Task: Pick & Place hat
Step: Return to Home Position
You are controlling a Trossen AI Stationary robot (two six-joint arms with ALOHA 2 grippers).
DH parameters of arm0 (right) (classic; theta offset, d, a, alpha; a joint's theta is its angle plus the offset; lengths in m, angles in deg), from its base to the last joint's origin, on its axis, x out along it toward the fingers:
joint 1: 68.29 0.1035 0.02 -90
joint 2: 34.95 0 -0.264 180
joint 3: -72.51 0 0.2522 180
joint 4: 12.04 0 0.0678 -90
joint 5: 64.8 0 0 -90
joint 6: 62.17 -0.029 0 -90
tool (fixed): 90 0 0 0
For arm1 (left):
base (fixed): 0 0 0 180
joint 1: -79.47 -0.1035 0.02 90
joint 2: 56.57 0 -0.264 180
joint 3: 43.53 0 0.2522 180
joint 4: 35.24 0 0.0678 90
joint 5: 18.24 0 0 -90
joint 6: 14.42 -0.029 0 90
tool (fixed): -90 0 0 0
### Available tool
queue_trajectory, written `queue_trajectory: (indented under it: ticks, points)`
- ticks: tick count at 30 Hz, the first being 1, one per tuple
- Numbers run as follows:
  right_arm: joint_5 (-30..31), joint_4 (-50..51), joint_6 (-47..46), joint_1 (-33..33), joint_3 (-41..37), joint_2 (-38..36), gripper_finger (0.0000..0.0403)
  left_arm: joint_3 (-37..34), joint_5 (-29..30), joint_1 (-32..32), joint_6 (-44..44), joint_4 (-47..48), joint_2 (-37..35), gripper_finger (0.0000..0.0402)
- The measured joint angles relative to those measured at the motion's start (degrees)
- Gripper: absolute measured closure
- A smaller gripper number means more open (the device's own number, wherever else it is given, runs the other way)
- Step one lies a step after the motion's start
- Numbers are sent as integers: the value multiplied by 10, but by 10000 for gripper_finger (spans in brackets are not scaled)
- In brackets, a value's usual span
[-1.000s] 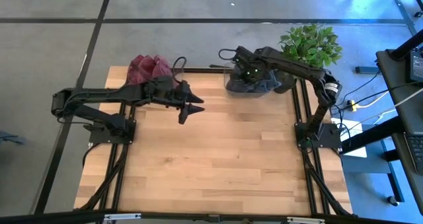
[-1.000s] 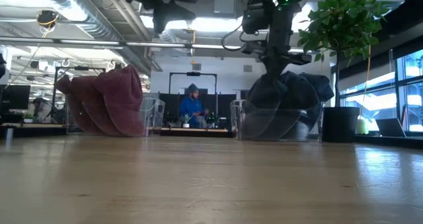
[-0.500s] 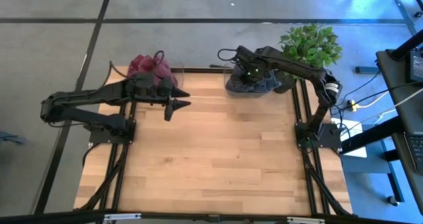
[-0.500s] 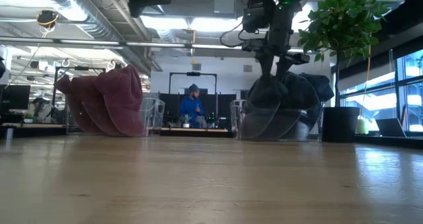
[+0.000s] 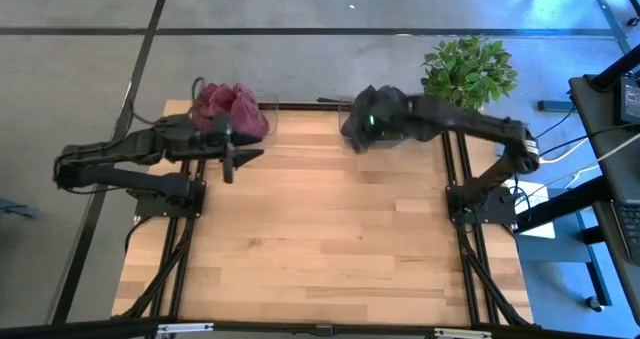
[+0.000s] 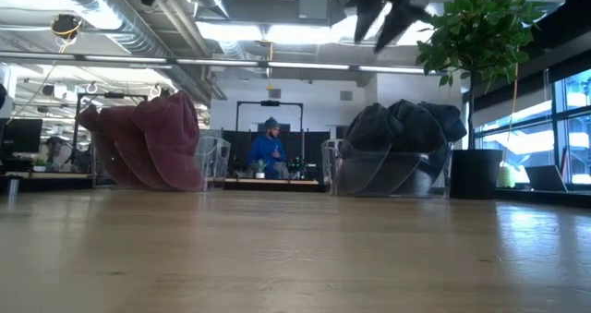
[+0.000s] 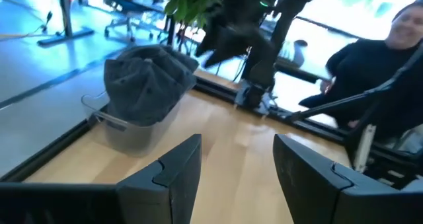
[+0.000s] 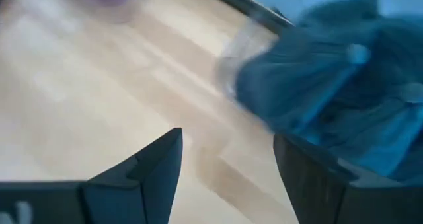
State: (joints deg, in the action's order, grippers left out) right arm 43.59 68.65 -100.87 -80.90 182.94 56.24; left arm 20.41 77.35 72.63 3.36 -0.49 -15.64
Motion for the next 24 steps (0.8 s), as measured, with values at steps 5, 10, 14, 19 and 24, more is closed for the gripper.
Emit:
queue_trajectory:
  ticks: [5, 10, 14, 19, 24]
  points:
    - [90, -15, 4, 144, -29, -47, 164, -74, 38, 38, 25, -9, -96, 219]
    - [126, -50, -27, 270, -129, -112, 164, -126, 38, 66, 24, -4, -192, 219]
    - [132, -147, -36, 353, -248, -191, 164, -138, 64, 67, 49, 25, -238, 219]
    - [132, -217, -15, 409, -383, -297, 164, -168, 63, 68, 63, 23, -263, 219]
    - [84, -286, -32, 413, -475, -365, 164, -232, 62, 68, 62, -52, -263, 219]
